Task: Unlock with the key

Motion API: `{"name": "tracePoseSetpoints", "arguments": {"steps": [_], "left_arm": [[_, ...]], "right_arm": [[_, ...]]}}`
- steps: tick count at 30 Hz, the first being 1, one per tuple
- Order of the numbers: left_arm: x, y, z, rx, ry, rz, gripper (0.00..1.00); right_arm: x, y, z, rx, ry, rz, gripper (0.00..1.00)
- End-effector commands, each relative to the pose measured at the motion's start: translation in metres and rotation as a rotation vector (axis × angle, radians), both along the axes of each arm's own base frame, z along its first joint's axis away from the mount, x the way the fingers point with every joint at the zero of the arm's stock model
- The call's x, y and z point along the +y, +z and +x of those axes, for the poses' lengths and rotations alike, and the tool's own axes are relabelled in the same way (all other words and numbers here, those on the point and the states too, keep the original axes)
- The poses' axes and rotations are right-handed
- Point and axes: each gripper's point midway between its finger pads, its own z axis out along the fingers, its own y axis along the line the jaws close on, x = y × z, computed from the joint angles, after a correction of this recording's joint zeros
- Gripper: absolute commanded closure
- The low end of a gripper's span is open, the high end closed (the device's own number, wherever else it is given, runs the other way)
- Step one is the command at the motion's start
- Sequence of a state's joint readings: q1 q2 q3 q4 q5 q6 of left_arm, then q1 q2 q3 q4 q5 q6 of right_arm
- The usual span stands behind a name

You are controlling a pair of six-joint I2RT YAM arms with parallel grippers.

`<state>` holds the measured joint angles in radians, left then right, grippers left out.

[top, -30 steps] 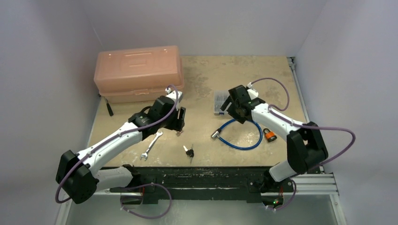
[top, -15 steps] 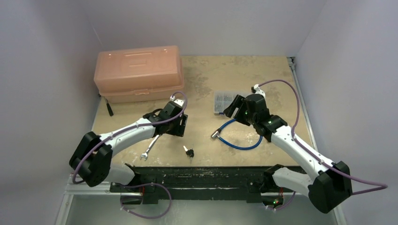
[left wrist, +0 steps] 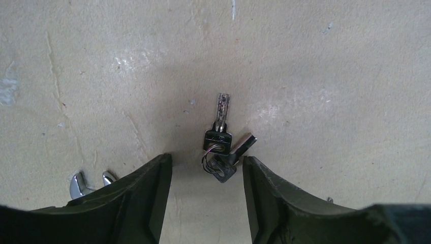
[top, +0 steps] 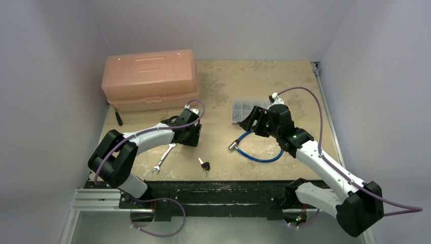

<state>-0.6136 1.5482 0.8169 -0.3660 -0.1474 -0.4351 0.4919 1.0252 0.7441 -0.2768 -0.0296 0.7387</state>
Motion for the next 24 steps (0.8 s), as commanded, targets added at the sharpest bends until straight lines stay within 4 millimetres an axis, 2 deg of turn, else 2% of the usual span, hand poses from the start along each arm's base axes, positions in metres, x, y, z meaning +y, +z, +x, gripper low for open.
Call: {"name": "tracePoseSetpoints", "arguments": {"steps": [1, 5, 13, 17, 24], "left_arm": [[-0.022, 0.015, 0.014, -0.041, -0.023, -0.096, 0.44], [-0.027, 0.02, 0.009, -0.047, -0.041, -0.134, 0.44], [-0.027, 0.029, 0.004, -0.066, -0.03, -0.102, 0.48], [-0.022, 0.027, 0.0, -0.057, -0.042, 0.0, 0.55], [-0.022, 0.03, 0.001, -0.095, -0.104, 0.141, 0.53]], "right_arm": [[0.003, 0.006, 0.001, -0.033, 0.027, 0.004, 0.29], [0.004, 0.005, 0.002, -0.025, 0.03, 0.001, 0.3], [0.003, 0.006, 0.002, -0.023, 0.029, -0.005, 0.3], [0.003, 0.006, 0.001, -0.025, 0.028, -0.003, 0.3], [0.002, 0.006, -0.001, -0.024, 0.031, -0.005, 0.3]]}}
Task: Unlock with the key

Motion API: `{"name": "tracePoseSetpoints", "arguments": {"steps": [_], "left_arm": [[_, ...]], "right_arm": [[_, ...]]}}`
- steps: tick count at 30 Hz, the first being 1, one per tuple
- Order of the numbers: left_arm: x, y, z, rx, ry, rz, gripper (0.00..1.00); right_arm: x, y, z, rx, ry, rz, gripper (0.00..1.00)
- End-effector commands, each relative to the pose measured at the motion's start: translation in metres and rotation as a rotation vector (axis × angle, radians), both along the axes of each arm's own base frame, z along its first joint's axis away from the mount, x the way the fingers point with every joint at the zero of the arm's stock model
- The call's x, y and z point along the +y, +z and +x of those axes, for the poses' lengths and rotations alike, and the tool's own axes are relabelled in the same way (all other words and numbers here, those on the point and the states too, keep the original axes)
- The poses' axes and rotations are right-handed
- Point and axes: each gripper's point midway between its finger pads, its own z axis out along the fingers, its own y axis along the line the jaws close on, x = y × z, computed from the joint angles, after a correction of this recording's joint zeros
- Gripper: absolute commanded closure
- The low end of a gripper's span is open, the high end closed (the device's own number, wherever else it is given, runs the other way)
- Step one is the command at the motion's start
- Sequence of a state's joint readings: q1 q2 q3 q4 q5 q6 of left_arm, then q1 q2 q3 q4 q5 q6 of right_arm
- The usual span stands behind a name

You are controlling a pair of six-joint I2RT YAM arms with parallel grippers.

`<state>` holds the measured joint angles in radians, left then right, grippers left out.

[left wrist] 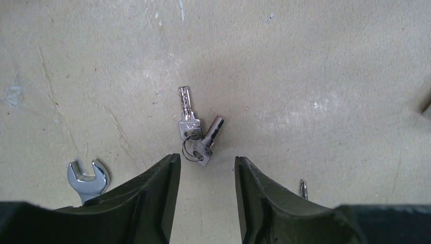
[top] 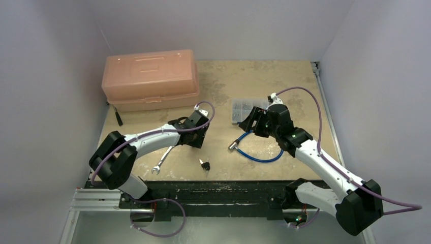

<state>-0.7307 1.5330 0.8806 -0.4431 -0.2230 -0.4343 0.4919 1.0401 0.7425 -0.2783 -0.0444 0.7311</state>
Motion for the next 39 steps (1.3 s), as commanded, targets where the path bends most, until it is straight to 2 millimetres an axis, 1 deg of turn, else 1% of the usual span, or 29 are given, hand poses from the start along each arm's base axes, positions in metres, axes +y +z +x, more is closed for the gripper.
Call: {"name": "tracePoseSetpoints", "arguments": {"steps": [1, 3, 6, 9, 15, 18, 21, 23, 24, 26, 27, 29, 32, 37, 39], "left_arm": [[-0.001, 0.011, 0.011, -0.055, -0.037, 0.097, 0.53], [-0.006, 0.007, 0.009, -0.047, -0.071, 0.115, 0.53], [-0.008, 0.001, 0.011, -0.035, -0.088, 0.148, 0.54], [-0.009, -0.004, 0.014, -0.032, -0.095, 0.165, 0.61], [-0.01, -0.013, 0.017, -0.023, -0.1, 0.193, 0.65], [-0.008, -0.015, 0.018, -0.025, -0.095, 0.201, 0.7], [-0.007, -0.014, 0.019, -0.033, -0.086, 0.207, 0.73], [-0.006, -0.013, 0.021, -0.045, -0.08, 0.208, 0.75], [-0.006, -0.012, 0.022, -0.051, -0.078, 0.208, 0.8], [-0.007, -0.011, 0.024, -0.056, -0.078, 0.205, 0.97], [-0.009, -0.01, 0.024, -0.058, -0.079, 0.202, 1.0], [-0.013, -0.009, 0.024, -0.054, -0.089, 0.185, 1.0], [-0.021, -0.002, 0.022, -0.056, -0.103, 0.132, 1.0], [-0.039, 0.022, 0.014, -0.059, -0.172, 0.008, 1.0], [-0.051, 0.033, 0.008, -0.055, -0.229, -0.06, 1.0]], "right_arm": [[-0.001, 0.011, 0.0, -0.043, 0.013, 0.0, 0.3], [-0.002, 0.01, -0.001, -0.04, 0.01, -0.005, 0.3], [-0.003, 0.009, -0.001, -0.04, 0.01, -0.008, 0.3], [-0.003, 0.01, -0.003, -0.04, 0.012, -0.005, 0.3], [-0.004, 0.009, -0.005, -0.042, 0.013, -0.009, 0.3], [-0.005, 0.009, -0.005, -0.043, 0.013, -0.011, 0.3], [-0.005, 0.008, -0.005, -0.04, 0.015, -0.011, 0.3], [-0.004, 0.007, -0.005, -0.04, 0.016, -0.01, 0.3], [-0.004, 0.007, -0.005, -0.04, 0.016, -0.01, 0.31], [-0.004, 0.006, -0.006, -0.038, 0.018, -0.008, 0.3], [-0.004, 0.006, -0.006, -0.037, 0.018, -0.008, 0.3], [-0.003, 0.006, -0.006, -0.039, 0.024, -0.008, 0.31], [-0.002, 0.008, -0.007, -0.048, 0.037, -0.005, 0.3], [0.001, 0.013, -0.01, -0.056, 0.061, 0.003, 0.29], [0.0, 0.016, -0.009, -0.061, 0.052, 0.005, 0.27]]}}
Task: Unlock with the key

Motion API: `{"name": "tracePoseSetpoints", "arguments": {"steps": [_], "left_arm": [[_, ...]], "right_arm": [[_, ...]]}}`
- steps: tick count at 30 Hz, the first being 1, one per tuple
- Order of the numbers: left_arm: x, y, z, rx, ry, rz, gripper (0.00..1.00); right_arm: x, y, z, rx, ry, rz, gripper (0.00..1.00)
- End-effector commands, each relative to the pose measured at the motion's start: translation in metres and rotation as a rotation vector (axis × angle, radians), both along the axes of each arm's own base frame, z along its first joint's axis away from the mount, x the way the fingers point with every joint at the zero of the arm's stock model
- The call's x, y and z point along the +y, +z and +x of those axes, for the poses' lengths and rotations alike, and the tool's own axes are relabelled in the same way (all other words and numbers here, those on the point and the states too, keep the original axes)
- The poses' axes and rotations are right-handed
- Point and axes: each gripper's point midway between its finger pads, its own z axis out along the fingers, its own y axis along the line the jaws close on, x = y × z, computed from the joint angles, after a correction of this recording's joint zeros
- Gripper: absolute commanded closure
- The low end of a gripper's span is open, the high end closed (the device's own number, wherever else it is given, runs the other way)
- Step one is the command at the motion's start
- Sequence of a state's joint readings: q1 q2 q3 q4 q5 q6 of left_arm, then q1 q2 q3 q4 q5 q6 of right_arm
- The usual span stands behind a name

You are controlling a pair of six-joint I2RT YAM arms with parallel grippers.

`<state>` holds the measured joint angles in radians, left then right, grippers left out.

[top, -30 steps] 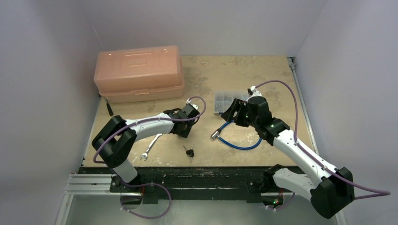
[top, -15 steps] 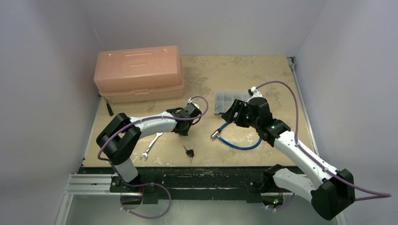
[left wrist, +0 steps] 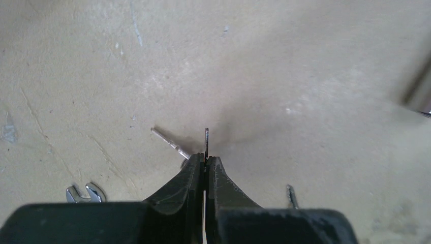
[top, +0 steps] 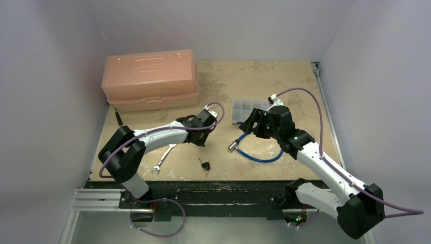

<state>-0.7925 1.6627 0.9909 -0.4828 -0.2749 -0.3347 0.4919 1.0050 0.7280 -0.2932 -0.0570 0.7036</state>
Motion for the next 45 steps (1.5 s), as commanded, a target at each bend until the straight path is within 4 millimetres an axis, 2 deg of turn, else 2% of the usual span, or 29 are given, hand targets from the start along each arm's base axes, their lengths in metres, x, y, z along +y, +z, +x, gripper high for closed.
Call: {"name": "tracePoseSetpoints", "arguments": {"steps": [1, 3, 4, 10, 13, 17, 24, 29, 33, 41, 45], "left_arm": [[-0.04, 0.048, -0.004, -0.032, -0.142, -0.223, 1.0], [-0.053, 0.061, -0.013, -0.024, -0.216, -0.31, 1.0], [-0.06, 0.069, -0.017, -0.023, -0.254, -0.352, 1.0], [-0.092, 0.118, -0.054, -0.007, -0.543, -0.582, 1.0], [-0.1, 0.141, -0.066, -0.024, -0.639, -0.657, 1.0], [-0.108, 0.161, -0.082, -0.003, -0.746, -0.735, 1.0], [-0.12, 0.199, -0.101, 0.037, -0.858, -0.847, 1.0], [-0.123, 0.23, -0.109, 0.013, -0.906, -0.918, 1.0], [-0.125, 0.244, -0.114, 0.011, -0.926, -0.952, 1.0], [-0.124, 0.26, -0.118, -0.014, -0.926, -0.989, 1.0], [-0.122, 0.262, -0.116, -0.033, -0.922, -0.979, 1.0]], "right_arm": [[0.002, 0.017, -0.002, -0.047, 0.029, 0.019, 0.22], [0.005, 0.025, -0.003, -0.06, 0.045, 0.035, 0.14], [0.007, 0.028, -0.004, -0.065, 0.058, 0.044, 0.13], [0.027, 0.059, -0.019, -0.167, 0.226, 0.116, 0.15], [0.034, 0.077, -0.031, -0.238, 0.32, 0.144, 0.16], [0.042, 0.104, -0.052, -0.333, 0.438, 0.212, 0.16], [0.044, 0.134, -0.076, -0.448, 0.567, 0.226, 0.23], [0.047, 0.142, -0.092, -0.474, 0.661, 0.23, 0.31], [0.049, 0.144, -0.098, -0.488, 0.697, 0.239, 0.42], [0.053, 0.146, -0.11, -0.478, 0.766, 0.275, 0.53], [0.054, 0.146, -0.11, -0.467, 0.761, 0.288, 0.54]]}}
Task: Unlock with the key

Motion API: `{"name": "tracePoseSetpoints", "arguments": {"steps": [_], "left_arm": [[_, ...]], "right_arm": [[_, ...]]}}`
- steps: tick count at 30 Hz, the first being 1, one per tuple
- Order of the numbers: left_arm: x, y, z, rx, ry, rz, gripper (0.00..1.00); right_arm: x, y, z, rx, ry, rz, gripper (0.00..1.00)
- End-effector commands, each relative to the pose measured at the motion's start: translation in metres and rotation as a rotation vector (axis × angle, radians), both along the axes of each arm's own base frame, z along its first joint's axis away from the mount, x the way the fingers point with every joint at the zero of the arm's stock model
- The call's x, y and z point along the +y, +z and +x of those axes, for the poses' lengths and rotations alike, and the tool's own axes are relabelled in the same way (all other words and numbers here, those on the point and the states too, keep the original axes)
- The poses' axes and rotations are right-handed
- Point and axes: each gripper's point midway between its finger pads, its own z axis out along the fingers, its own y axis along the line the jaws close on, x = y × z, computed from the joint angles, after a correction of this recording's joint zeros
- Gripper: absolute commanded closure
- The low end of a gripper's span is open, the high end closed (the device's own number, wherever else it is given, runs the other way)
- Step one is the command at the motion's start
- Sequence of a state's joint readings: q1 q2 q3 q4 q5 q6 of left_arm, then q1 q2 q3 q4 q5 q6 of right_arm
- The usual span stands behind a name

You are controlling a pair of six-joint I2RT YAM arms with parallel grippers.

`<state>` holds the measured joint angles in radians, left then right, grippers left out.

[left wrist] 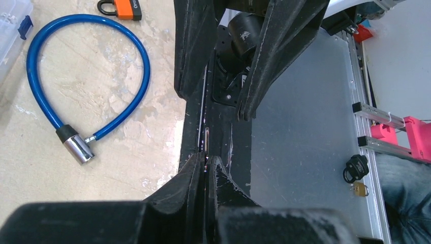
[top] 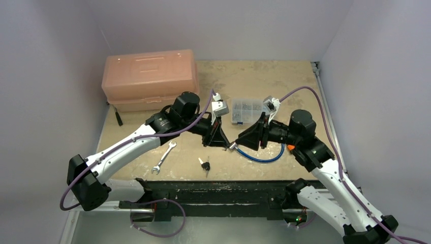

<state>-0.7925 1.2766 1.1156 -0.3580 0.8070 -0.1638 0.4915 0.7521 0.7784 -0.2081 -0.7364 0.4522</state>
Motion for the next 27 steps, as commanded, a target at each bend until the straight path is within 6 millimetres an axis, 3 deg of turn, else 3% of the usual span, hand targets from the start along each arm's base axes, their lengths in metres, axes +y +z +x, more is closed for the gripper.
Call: {"name": "tracePoseSetpoints", "arguments": {"steps": [1, 3, 6, 10, 15, 20, 27], "left_arm": [[-0.002, 0.035, 0.0, -0.076, -0.01, -0.085, 1.0], [-0.001, 0.033, 0.004, -0.084, 0.011, -0.07, 1.0], [0.002, 0.028, 0.019, -0.122, 0.097, -0.029, 1.0], [0.011, 0.023, 0.045, -0.206, 0.231, 0.029, 1.0], [0.019, 0.013, 0.068, -0.299, 0.301, 0.103, 1.0], [0.019, 0.008, 0.083, -0.35, 0.359, 0.109, 1.0], [0.024, 0.013, 0.092, -0.509, 0.426, 0.075, 1.0]], "right_arm": [[0.003, 0.023, -0.005, -0.058, 0.036, 0.046, 0.54], [0.002, 0.022, -0.002, -0.038, 0.014, 0.045, 0.54], [-0.003, 0.014, 0.023, 0.056, -0.14, 0.017, 0.54], [-0.015, -0.017, 0.056, 0.356, -0.398, -0.06, 0.51], [-0.003, -0.029, 0.051, 0.658, -0.45, 0.059, 0.46], [-0.004, -0.019, 0.055, 0.716, -0.5, 0.111, 0.48], [0.002, -0.03, 0.059, 0.817, -0.526, 0.086, 0.5]]}}
